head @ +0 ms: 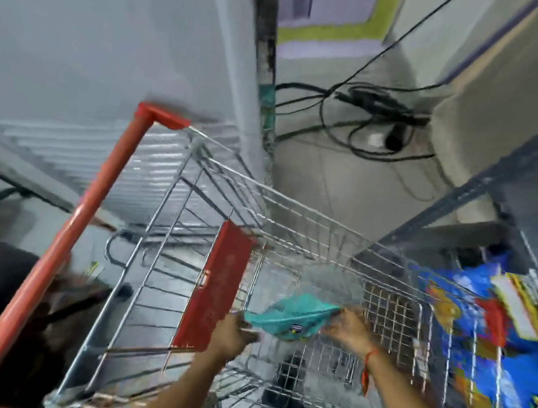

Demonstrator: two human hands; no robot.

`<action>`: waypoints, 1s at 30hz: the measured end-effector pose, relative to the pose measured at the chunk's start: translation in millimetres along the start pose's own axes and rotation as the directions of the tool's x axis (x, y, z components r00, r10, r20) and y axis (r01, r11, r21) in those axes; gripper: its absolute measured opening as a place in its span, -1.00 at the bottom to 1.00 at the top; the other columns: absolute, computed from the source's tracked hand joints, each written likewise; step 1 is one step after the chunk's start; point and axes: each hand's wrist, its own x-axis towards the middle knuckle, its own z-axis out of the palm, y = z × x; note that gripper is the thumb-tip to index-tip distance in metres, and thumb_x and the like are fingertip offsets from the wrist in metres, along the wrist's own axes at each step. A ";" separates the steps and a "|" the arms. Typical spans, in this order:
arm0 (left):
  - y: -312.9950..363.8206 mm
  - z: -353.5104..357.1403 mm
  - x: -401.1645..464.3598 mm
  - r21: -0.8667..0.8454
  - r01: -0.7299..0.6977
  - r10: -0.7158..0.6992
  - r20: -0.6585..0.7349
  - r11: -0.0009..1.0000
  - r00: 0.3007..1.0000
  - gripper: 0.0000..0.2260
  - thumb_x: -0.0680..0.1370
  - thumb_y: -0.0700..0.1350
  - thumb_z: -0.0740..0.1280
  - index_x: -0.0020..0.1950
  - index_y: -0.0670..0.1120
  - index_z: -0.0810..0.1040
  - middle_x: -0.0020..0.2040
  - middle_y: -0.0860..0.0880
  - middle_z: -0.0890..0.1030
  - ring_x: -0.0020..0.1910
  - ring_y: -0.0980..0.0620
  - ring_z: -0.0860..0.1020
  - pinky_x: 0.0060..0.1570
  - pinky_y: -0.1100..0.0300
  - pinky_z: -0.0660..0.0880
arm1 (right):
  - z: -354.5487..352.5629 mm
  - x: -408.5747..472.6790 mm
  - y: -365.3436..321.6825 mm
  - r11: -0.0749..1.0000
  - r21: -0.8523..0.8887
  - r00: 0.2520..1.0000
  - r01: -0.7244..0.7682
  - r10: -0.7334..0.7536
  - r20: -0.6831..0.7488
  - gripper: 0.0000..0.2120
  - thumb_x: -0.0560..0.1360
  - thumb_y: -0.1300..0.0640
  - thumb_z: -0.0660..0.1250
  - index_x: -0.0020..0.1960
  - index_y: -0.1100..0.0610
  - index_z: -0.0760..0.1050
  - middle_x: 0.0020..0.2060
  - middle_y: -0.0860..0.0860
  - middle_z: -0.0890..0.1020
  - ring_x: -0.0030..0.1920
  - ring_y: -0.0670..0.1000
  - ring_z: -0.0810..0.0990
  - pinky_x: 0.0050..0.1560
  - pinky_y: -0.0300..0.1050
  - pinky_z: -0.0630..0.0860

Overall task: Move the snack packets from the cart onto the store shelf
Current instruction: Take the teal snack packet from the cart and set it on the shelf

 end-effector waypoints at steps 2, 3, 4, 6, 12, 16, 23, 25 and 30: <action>-3.3 12.8 5.9 -0.094 0.016 -0.028 -0.126 0.995 0.992 -0.75 0.34 -0.11 0.50 -0.01 -0.12 0.65 -0.08 -0.14 0.73 -0.09 -0.06 0.67 -0.07 0.02 0.59 | 5.1 9.8 3.8 0.998 0.042 0.995 0.053 -0.049 -0.086 -0.67 0.32 0.49 0.39 0.05 0.29 0.52 0.03 0.21 0.61 -0.10 -0.02 0.57 -0.05 -0.36 0.54; -0.9 17.1 5.5 -0.131 0.021 -0.044 -0.182 0.991 0.982 -0.80 0.35 -0.10 0.49 -0.06 -0.11 0.67 -0.13 -0.12 0.73 -0.12 -0.06 0.68 -0.10 0.05 0.59 | 6.4 10.8 5.5 0.996 0.063 0.988 0.065 -0.055 -0.141 -0.70 0.33 0.49 0.39 0.05 0.36 0.53 0.01 0.24 0.62 -0.10 0.03 0.58 -0.06 -0.30 0.56; 2.0 19.7 4.4 -0.163 0.016 -0.052 -0.222 0.987 0.974 -0.86 0.36 -0.11 0.48 -0.11 -0.09 0.68 -0.17 -0.12 0.73 -0.14 -0.07 0.68 -0.13 0.06 0.58 | 7.6 11.1 7.7 0.995 0.076 0.981 0.064 -0.049 -0.189 -0.74 0.34 0.46 0.40 0.02 0.35 0.56 -0.02 0.24 0.64 -0.10 0.07 0.61 0.02 -0.15 0.58; 7.8 22.9 3.3 -0.204 -0.013 -0.047 -0.287 0.979 0.957 -0.97 0.39 -0.15 0.45 -0.20 -0.04 0.68 -0.23 -0.09 0.72 -0.17 -0.08 0.67 -0.18 0.11 0.52 | 9.4 9.0 12.7 0.996 0.068 0.967 0.052 -0.034 -0.251 -0.78 0.34 0.37 0.45 -0.12 0.09 0.60 -0.08 0.20 0.69 -0.09 0.13 0.66 0.07 0.13 0.59; 30.9 11.2 5.9 -0.150 -0.079 0.041 -0.243 0.985 0.969 -0.89 0.41 -0.12 0.45 -0.28 0.03 0.56 -0.23 -0.03 0.69 -0.19 -0.01 0.62 -0.13 0.16 0.52 | 16.2 -2.8 26.2 0.982 0.169 0.929 0.088 -0.020 -0.370 -0.84 0.34 0.23 0.48 -0.16 0.00 0.64 -0.18 0.02 0.73 -0.12 0.03 0.70 -0.10 -0.03 0.64; 37.2 9.4 2.6 -0.208 -0.173 0.144 -0.148 0.963 0.978 -0.73 0.40 -0.16 0.47 0.05 -0.09 0.51 -0.11 -0.06 0.65 -0.08 -0.07 0.60 -0.09 0.13 0.52 | 21.8 -34.5 20.0 0.972 0.189 0.897 0.143 -0.046 -0.440 -0.80 0.37 0.24 0.45 -0.23 -0.08 0.62 -0.21 -0.02 0.72 -0.16 -0.02 0.69 -0.08 0.02 0.64; 96.3 3.3 -62.4 -0.372 -0.462 0.510 0.036 0.805 0.859 -0.89 0.42 -0.26 0.43 -0.29 -0.13 0.57 -0.39 0.10 0.57 -0.35 0.18 0.49 -0.36 0.40 0.42 | -4.8 -157.2 -5.6 0.919 0.201 0.678 0.338 -0.090 -0.729 -0.66 0.35 0.18 0.47 -0.45 0.25 0.36 -0.48 0.08 0.35 -0.40 -0.07 0.33 -0.36 -0.12 0.24; 125.6 -1.5 -93.0 -0.419 -0.545 0.632 0.096 0.726 0.769 -0.95 0.43 -0.26 0.42 -0.23 -0.23 0.62 -0.32 0.04 0.62 -0.31 0.14 0.54 -0.30 0.39 0.48 | -14.3 -205.3 -16.1 0.902 0.170 0.595 0.397 -0.112 -0.796 -0.62 0.35 0.11 0.45 -0.39 0.37 0.38 -0.44 0.09 0.35 -0.40 -0.11 0.30 -0.37 -0.11 0.21; 219.5 -18.2 -186.8 -0.431 -0.733 0.847 0.195 0.527 0.494 -0.86 0.43 -0.28 0.42 -0.32 -0.11 0.61 -0.50 0.12 0.62 -0.47 0.28 0.49 -0.37 0.36 0.44 | -35.1 -329.2 -45.6 0.850 0.105 0.319 0.516 -0.077 -0.945 -0.79 0.37 0.10 0.45 -0.30 0.26 0.59 -0.36 0.15 0.66 -0.32 -0.17 0.49 -0.24 -0.15 0.46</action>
